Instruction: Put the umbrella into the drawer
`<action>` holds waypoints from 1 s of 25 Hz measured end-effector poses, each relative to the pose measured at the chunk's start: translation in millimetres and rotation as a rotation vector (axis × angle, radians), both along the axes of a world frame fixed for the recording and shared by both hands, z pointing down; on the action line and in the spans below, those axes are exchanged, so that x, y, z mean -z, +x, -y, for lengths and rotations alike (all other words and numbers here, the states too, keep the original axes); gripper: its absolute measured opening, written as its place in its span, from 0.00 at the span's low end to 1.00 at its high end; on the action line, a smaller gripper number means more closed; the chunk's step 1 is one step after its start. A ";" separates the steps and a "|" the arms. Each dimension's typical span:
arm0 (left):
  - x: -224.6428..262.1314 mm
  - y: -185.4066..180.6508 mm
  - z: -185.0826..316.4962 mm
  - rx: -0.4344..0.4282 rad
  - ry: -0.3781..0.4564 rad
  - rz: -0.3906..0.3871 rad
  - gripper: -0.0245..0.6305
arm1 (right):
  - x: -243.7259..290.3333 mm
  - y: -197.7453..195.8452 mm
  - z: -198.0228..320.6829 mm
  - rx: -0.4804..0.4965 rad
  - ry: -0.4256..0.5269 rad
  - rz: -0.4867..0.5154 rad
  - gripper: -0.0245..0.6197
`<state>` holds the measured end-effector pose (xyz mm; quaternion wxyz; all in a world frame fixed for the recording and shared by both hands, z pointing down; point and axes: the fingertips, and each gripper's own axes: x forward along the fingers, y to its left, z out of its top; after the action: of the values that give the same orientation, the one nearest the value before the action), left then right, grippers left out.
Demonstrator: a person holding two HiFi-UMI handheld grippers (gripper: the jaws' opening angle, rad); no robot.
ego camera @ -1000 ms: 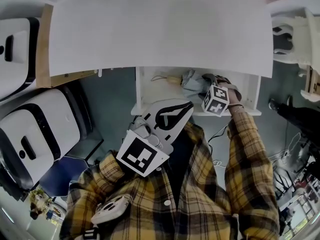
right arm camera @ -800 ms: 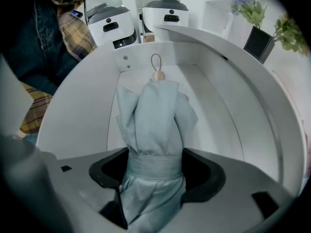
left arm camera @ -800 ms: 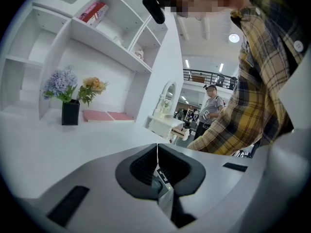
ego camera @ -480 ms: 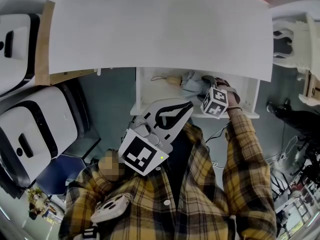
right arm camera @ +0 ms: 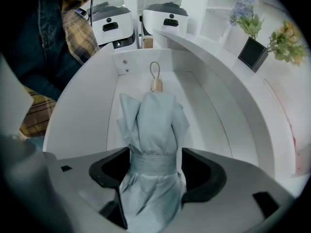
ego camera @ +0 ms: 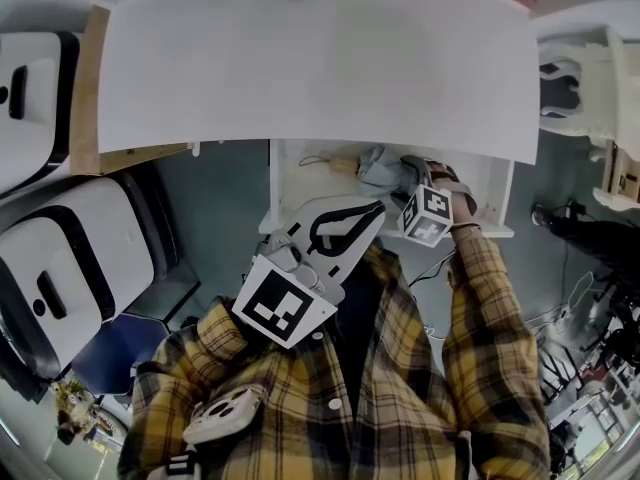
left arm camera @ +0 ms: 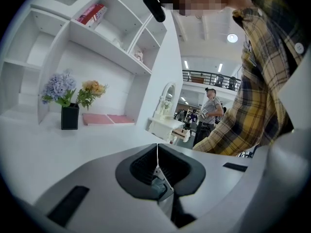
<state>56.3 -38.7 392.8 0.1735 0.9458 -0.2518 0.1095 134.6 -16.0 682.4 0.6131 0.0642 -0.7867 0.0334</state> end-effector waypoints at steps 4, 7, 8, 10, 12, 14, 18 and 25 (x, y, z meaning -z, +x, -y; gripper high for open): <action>4.5 3.1 1.6 -0.008 0.016 -0.004 0.07 | 12.9 1.8 6.7 -0.019 0.039 0.006 0.54; 10.3 6.4 3.1 -0.013 0.030 -0.009 0.07 | 29.2 2.0 12.8 -0.046 0.080 0.029 0.54; 12.7 7.3 3.7 -0.014 0.037 -0.010 0.07 | 36.1 1.5 15.6 -0.062 0.095 0.043 0.54; 17.1 8.7 5.1 -0.014 0.049 -0.014 0.07 | 50.2 -0.2 22.1 -0.092 0.124 0.073 0.54; 21.3 9.4 6.6 -0.014 0.060 -0.014 0.07 | 65.4 -3.2 29.2 -0.121 0.153 0.105 0.54; 26.3 9.7 8.2 -0.013 0.071 -0.018 0.07 | 82.6 -8.1 36.9 -0.145 0.186 0.139 0.54; 35.9 8.3 12.4 -0.006 0.094 -0.019 0.07 | 116.9 -22.0 50.8 -0.176 0.251 0.211 0.54; 51.2 3.3 20.9 0.027 0.124 -0.024 0.07 | 185.9 -41.6 70.0 -0.240 0.345 0.353 0.54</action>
<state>59.6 -59.6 341.6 0.1190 0.9524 -0.2689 0.0802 93.0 -86.0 496.5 0.4381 0.2538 -0.8622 -0.0181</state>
